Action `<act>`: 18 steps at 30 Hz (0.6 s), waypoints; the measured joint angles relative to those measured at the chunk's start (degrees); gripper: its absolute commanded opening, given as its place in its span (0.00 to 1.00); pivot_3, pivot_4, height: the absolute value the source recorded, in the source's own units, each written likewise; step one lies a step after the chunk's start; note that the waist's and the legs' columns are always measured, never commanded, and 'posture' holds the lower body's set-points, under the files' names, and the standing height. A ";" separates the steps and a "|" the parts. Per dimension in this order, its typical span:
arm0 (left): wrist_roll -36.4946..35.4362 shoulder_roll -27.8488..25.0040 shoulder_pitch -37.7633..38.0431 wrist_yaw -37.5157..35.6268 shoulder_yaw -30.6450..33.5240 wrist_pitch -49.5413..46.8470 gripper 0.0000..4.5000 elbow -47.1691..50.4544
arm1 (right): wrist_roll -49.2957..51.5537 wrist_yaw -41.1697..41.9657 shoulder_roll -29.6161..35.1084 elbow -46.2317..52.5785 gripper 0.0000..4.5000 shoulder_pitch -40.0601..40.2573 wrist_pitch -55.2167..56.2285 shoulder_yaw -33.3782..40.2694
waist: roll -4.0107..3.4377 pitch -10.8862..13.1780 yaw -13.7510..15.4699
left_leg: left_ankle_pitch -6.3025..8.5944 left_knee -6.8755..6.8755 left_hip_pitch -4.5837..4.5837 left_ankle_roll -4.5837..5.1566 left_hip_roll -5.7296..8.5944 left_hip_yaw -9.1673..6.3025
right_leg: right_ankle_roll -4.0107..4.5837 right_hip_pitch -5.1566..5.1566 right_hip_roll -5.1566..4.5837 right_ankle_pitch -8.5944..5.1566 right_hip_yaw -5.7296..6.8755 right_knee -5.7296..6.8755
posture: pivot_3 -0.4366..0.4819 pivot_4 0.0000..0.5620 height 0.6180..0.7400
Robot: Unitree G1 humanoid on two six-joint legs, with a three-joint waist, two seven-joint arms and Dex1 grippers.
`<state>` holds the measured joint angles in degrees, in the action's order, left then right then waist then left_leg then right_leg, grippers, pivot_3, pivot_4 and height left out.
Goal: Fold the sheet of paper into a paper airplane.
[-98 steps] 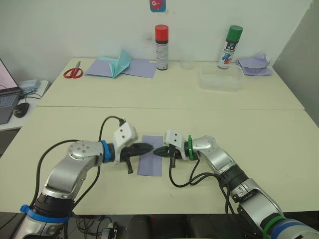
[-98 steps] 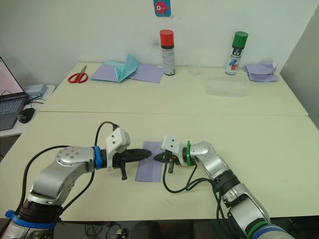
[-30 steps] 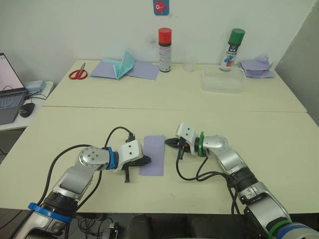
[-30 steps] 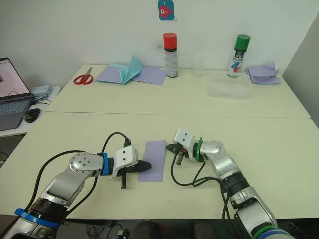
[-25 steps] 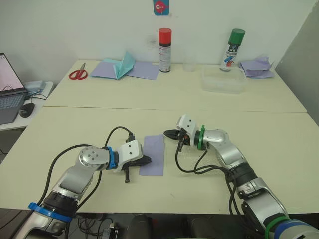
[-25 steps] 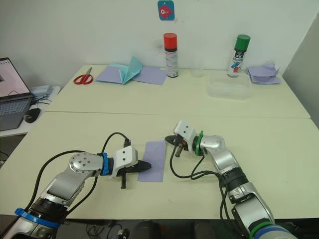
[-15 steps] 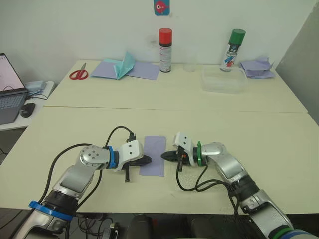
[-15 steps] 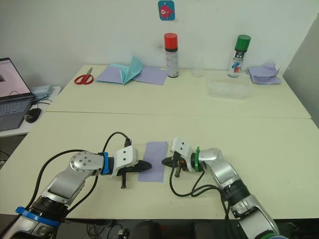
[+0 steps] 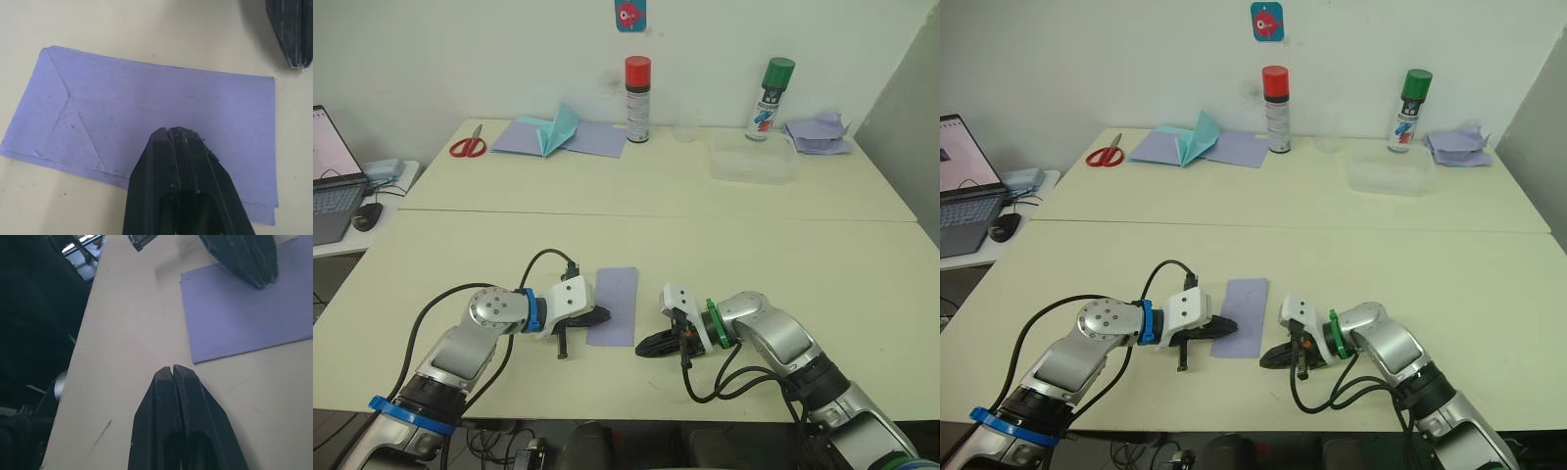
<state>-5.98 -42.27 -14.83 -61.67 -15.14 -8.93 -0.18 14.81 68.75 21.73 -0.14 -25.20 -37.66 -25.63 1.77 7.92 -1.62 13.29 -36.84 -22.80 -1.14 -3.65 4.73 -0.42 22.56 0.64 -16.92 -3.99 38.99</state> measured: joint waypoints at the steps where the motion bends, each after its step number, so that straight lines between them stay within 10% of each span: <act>1: 0.00 0.00 -0.04 -0.04 0.00 0.29 0.00 -0.17 | 1.29 0.04 0.01 0.53 0.00 -0.01 -0.85 0.89 | 0.00 0.00 0.00 | 0.00 0.00 0.00 0.00 0.00 0.00 | 0.00 0.00 0.00 0.00 0.00 0.00 | 0.48 0.27 1.00; 18: -1.92 -0.04 2.47 0.44 3.63 2.99 0.00 -1.04 | -9.62 -15.54 -8.03 -10.52 0.00 -5.03 13.77 -0.41 | -0.01 0.04 -0.32 | 0.00 0.09 -0.04 -0.01 -0.04 0.04 | 0.03 0.11 -0.15 -0.03 0.00 -0.01 | 0.48 0.27 1.00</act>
<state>-7.90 -42.31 -12.36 -61.23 -11.51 -5.94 -1.22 5.20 53.21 13.70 -10.67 -30.23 -23.89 -26.04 1.76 7.96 -1.94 13.29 -36.76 -22.84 -1.14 -3.70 4.77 -0.39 22.67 0.49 -16.95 -3.99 38.98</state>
